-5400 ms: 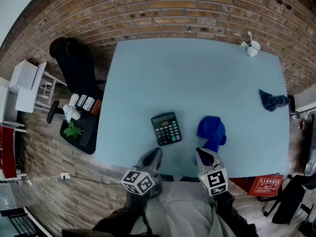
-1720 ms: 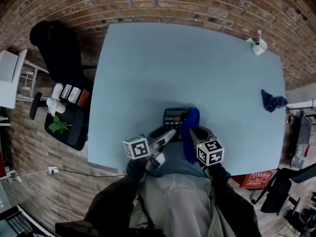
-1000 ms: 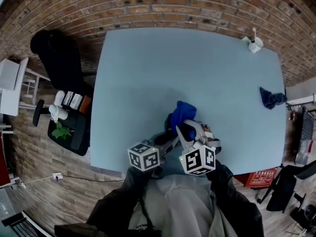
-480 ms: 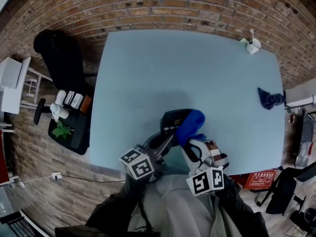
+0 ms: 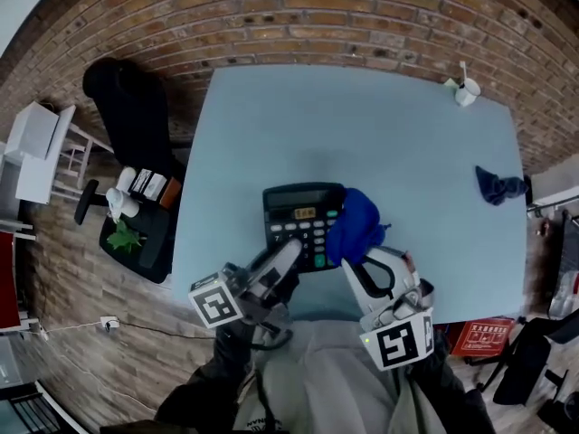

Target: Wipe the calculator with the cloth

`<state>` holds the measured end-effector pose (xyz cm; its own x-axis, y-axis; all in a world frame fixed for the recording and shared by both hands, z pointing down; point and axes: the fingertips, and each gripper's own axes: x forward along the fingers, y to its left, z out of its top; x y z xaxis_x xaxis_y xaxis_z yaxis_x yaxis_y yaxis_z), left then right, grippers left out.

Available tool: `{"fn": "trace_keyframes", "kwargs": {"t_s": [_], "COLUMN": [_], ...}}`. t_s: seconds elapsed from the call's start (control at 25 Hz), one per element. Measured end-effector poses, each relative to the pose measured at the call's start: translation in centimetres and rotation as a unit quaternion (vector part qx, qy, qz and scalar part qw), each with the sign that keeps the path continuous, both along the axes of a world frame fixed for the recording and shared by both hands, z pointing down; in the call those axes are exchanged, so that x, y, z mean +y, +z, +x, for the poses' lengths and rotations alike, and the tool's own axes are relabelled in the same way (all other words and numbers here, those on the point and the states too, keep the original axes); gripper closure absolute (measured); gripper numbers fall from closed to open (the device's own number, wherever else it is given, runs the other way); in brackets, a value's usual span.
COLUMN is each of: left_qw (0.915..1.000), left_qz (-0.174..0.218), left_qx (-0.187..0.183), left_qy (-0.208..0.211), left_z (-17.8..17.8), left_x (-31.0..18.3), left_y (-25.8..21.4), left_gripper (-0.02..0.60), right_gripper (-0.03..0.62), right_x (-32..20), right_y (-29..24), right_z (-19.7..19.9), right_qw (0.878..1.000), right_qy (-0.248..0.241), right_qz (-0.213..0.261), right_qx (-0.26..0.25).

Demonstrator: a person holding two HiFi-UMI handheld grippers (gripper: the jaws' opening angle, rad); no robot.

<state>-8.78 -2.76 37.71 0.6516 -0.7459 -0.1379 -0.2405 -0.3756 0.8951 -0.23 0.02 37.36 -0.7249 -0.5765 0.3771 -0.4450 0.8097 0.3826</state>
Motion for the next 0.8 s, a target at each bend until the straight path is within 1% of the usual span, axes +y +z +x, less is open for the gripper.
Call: {"fn": "trace_keyframes", "kwargs": {"t_s": [0.04, 0.08, 0.16, 0.2, 0.24, 0.28, 0.4, 0.44, 0.48, 0.56, 0.64, 0.68, 0.72, 0.8], "left_qw": [0.9999, 0.9995, 0.9965, 0.9952, 0.9947, 0.9950, 0.9974, 0.9973, 0.9971, 0.9965, 0.9950, 0.9935, 0.9925, 0.9923], "left_qz": [-0.001, -0.007, -0.023, -0.026, -0.025, -0.021, -0.007, -0.004, -0.003, 0.003, 0.005, 0.003, 0.004, 0.014], "left_qx": [0.010, 0.030, 0.080, 0.093, 0.095, 0.088, 0.029, 0.021, 0.024, 0.041, 0.069, 0.084, 0.092, 0.088], "left_qy": [-0.006, -0.006, 0.008, 0.018, 0.029, 0.041, 0.066, 0.070, 0.072, 0.072, 0.072, 0.076, 0.080, 0.087], "left_z": [-0.2, -0.1, 0.8, 1.5, 2.4, 3.4, 5.6, 5.8, 5.9, 5.7, 5.5, 5.5, 5.5, 5.5], "left_x": [0.0, 0.0, 0.1, 0.1, 0.2, 0.2, 0.0, -0.2, -0.3, -0.4, -0.3, -0.1, 0.1, 0.5], "left_y": [-0.2, -0.3, -0.5, -0.7, -1.0, -1.2, -1.1, -1.2, -1.4, -2.1, -2.7, -2.9, -3.0, -3.2], "left_gripper": [0.502, 0.502, 0.502, 0.502, 0.502, 0.502, 0.502, 0.502, 0.502, 0.502, 0.503, 0.503, 0.502, 0.503], "right_gripper": [0.548, 0.548, 0.548, 0.548, 0.548, 0.548, 0.548, 0.548, 0.548, 0.548, 0.548, 0.548, 0.548, 0.548], "right_x": [1.6, 3.1, 5.4, 6.1, 6.6, 6.9, 6.7, 6.4, 6.1, 5.1, 3.9, 3.3, 2.8, 1.9], "right_y": [-0.1, -0.1, 0.4, 0.5, 0.7, 0.7, 0.4, 0.4, 0.4, 0.6, 0.6, 0.4, 0.0, -1.2], "right_z": [-0.4, -0.9, -1.8, -2.3, -2.7, -3.1, -3.4, -3.0, -2.2, 0.1, 2.7, 3.7, 4.4, 5.1], "right_qw": [1.000, 0.999, 0.999, 0.998, 0.998, 0.998, 0.999, 0.999, 0.999, 1.000, 0.999, 0.998, 0.997, 0.993], "right_qy": [-0.019, -0.034, -0.050, -0.054, -0.056, -0.057, -0.052, -0.046, -0.036, -0.003, 0.040, 0.062, 0.079, 0.101], "right_qz": [0.004, 0.004, -0.013, -0.022, -0.026, -0.025, -0.007, -0.004, -0.002, -0.002, 0.004, 0.011, 0.023, 0.053], "right_qx": [0.005, 0.007, 0.001, -0.006, -0.011, -0.015, -0.010, -0.010, -0.009, -0.003, 0.003, 0.001, -0.005, -0.022]}}
